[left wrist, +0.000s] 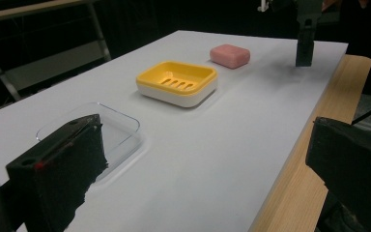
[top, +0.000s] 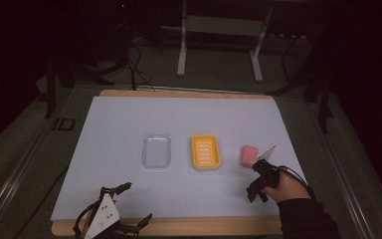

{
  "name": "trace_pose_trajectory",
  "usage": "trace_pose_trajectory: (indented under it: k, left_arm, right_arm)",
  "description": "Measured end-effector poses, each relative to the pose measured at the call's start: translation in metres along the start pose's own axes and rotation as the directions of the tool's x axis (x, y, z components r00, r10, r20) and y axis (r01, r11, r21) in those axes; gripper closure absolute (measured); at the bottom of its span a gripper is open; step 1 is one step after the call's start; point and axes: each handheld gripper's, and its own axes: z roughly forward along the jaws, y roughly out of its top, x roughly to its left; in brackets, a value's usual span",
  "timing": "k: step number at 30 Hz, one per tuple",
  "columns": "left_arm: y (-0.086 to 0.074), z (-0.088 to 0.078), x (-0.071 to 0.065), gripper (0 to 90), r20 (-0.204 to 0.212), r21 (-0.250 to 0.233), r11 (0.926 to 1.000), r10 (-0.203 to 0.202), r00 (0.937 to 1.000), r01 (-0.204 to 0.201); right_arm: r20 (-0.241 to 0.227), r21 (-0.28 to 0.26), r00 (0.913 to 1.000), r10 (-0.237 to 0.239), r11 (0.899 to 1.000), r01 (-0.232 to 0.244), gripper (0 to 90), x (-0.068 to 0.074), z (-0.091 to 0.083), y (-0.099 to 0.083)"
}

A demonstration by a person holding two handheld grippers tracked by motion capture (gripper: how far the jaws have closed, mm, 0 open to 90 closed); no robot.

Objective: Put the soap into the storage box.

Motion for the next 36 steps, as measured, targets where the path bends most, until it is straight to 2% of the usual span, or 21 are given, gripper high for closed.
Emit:
trace_pose_trajectory:
  k: [2, 3, 6, 12, 18, 22, 24, 25, 28, 31, 33, 36]
  left_arm:
    - [0.000, 0.000, 0.000, 0.8, 0.000, 0.000, 1.0000, 0.001, 1.0000, -0.001]
    - [0.000, 0.000, 0.000, 0.8, 0.001, 0.001, 1.0000, 0.003, 1.0000, -0.003]
    - [0.000, 0.000, 0.000, 0.8, 0.002, 0.002, 1.0000, 0.003, 1.0000, -0.003]
    - [0.000, 0.000, 0.000, 0.8, 0.002, 0.003, 1.0000, 0.003, 1.0000, -0.003]
    - [0.000, 0.000, 0.000, 0.8, 0.003, 0.004, 1.0000, 0.002, 1.0000, -0.002]
    - [0.000, 0.000, 0.000, 0.8, 0.004, 0.004, 1.0000, 0.001, 1.0000, -0.001]
    - [0.000, 0.000, 0.000, 0.8, 0.004, 0.004, 1.0000, 0.001, 1.0000, -0.001]
    - [0.000, 0.000, 0.000, 0.8, 0.004, 0.005, 1.0000, 0.001, 1.0000, -0.001]
    - [0.000, 0.000, 0.000, 0.8, 0.005, 0.005, 1.0000, 0.001, 1.0000, -0.001]
    - [0.000, 0.001, 0.000, 0.8, 0.007, 0.006, 1.0000, 0.000, 1.0000, 0.000]
    - [0.000, 0.001, 0.000, 0.8, 0.008, 0.005, 1.0000, -0.001, 1.0000, 0.001]
    - [0.000, 0.001, 0.000, 0.8, 0.008, 0.007, 1.0000, 0.000, 1.0000, 0.000]
  right_arm:
    - [0.016, -0.025, 0.9999, 0.002, 1.000, -0.001, 21.9, 0.002, -0.003, 0.003]
    - [0.012, -0.071, 0.9999, 0.008, 0.997, -0.007, 21.9, 0.004, -0.008, 0.006]
    - [0.011, -0.085, 0.9998, 0.014, 0.996, -0.013, 22.0, 0.006, -0.012, 0.009]
    - [0.012, -0.102, 0.9999, -0.003, 0.995, 0.004, 21.2, 0.009, -0.020, 0.019]
    - [0.005, -0.144, 1.0000, 0.004, 0.990, -0.004, 19.5, 0.008, -0.032, 0.028]
    - [0.012, -0.181, 0.9998, -0.013, 0.983, 0.015, 15.3, 0.005, -0.040, 0.034]
    - [0.013, -0.199, 0.9998, -0.014, 0.980, 0.016, 13.6, 0.003, -0.044, 0.037]
    - [0.007, -0.223, 0.9999, -0.015, 0.975, 0.016, 12.4, 0.001, -0.047, 0.040]
    - [0.006, -0.239, 0.9999, -0.009, 0.971, 0.010, 11.3, 0.000, -0.048, 0.042]
    - [0.036, -0.287, 0.9993, 0.009, 0.958, 0.001, 10.8, -0.005, -0.052, 0.050]
    - [0.054, -0.289, 0.9985, 0.009, 0.957, 0.007, 10.8, -0.006, -0.053, 0.053]
    - [0.051, -0.297, 0.9984, 0.024, 0.955, -0.008, 10.8, -0.007, -0.054, 0.057]
